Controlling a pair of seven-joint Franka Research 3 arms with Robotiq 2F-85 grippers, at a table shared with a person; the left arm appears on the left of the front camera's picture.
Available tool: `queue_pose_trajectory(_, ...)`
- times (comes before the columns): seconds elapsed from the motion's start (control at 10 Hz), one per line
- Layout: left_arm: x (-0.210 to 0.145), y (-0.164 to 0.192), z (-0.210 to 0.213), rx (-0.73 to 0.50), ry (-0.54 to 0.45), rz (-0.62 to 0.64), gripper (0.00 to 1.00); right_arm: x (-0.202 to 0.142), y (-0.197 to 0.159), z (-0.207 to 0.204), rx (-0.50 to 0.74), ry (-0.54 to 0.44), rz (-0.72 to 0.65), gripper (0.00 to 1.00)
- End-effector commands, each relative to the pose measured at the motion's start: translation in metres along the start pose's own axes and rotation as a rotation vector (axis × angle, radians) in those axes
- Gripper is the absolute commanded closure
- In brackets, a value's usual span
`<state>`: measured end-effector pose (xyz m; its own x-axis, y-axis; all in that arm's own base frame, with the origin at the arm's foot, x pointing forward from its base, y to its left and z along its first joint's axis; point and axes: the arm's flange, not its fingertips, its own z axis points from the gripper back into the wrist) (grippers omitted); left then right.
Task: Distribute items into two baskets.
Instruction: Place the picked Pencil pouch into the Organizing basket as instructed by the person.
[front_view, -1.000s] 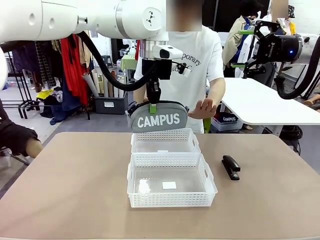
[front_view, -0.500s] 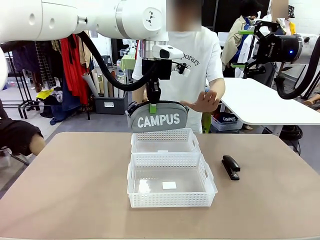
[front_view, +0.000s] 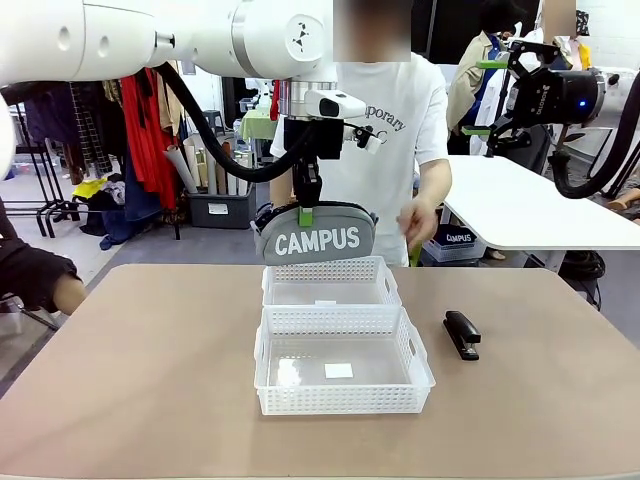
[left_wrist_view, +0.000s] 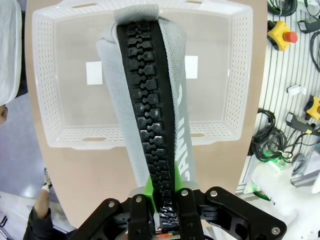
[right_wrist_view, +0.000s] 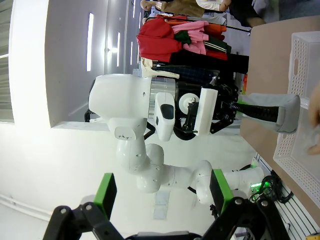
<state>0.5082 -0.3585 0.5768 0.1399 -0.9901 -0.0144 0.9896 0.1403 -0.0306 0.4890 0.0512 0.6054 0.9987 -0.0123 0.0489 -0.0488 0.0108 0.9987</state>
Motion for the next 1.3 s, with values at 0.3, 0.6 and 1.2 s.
queue_pose_trajectory(0.3,-0.001,-0.0007,0.0029,0.01,0.007,-0.004,1.0,-0.0004,0.0018,0.0002,0.001,0.0,0.003,0.0)
queue_pose_trajectory(0.6,-0.001,-0.0007,0.0029,0.01,0.007,-0.004,1.0,-0.0004,0.0018,0.0002,0.001,0.0,0.003,0.0)
queue_pose_trajectory(1.2,0.0,0.0,0.0,0.0,0.0,0.0,1.0,-0.0004,0.0018,0.0002,0.001,0.0,0.003,0.0)
